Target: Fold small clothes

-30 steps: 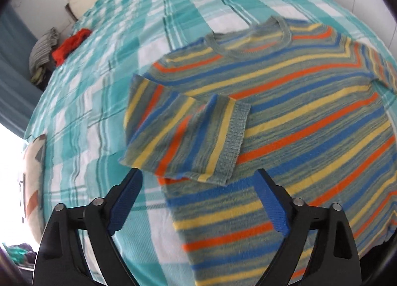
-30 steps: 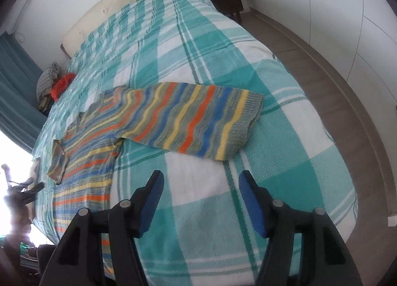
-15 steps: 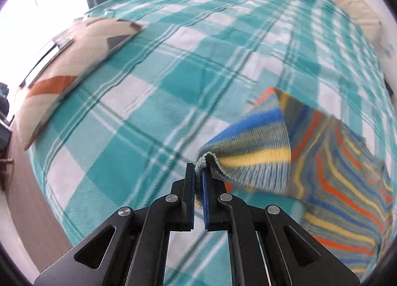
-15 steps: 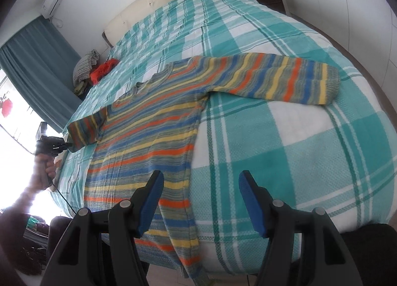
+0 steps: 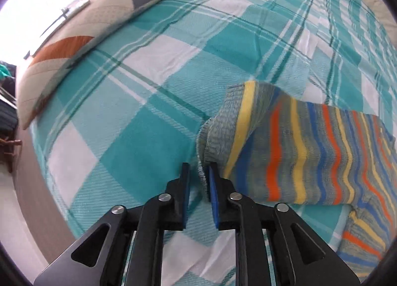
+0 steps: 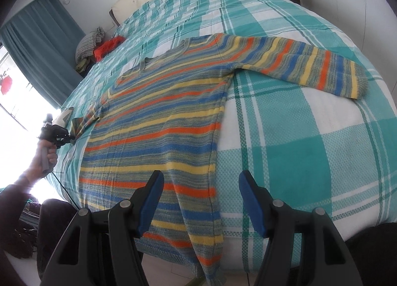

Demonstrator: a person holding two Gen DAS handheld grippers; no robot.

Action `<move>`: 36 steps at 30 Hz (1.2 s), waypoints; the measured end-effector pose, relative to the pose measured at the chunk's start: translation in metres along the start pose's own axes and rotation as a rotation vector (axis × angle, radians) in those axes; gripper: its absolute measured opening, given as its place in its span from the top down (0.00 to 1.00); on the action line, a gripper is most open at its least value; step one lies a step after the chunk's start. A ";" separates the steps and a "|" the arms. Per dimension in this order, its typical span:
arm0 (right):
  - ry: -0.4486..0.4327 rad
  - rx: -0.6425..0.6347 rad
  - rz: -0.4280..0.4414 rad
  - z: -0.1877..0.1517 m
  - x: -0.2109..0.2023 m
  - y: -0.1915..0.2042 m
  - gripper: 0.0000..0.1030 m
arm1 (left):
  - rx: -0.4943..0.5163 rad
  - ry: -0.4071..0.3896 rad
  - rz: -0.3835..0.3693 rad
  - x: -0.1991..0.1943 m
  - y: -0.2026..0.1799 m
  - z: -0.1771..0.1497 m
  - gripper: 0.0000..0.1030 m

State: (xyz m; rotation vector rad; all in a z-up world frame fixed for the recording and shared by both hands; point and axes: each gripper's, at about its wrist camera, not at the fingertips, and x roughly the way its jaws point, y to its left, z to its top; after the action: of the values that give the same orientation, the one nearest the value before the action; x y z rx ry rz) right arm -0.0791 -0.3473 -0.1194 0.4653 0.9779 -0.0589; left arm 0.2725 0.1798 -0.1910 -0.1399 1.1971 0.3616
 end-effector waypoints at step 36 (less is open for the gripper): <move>0.184 -0.671 -0.193 0.309 0.252 0.072 0.96 | 1.121 -0.272 -0.166 -0.031 -0.334 -0.014 0.96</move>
State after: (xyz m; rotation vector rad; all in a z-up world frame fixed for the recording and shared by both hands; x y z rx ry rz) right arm 0.3241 -0.3679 -0.1534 -0.2453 1.1508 0.1392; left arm 0.3665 -0.1425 -0.1952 0.7550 0.9624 -0.4517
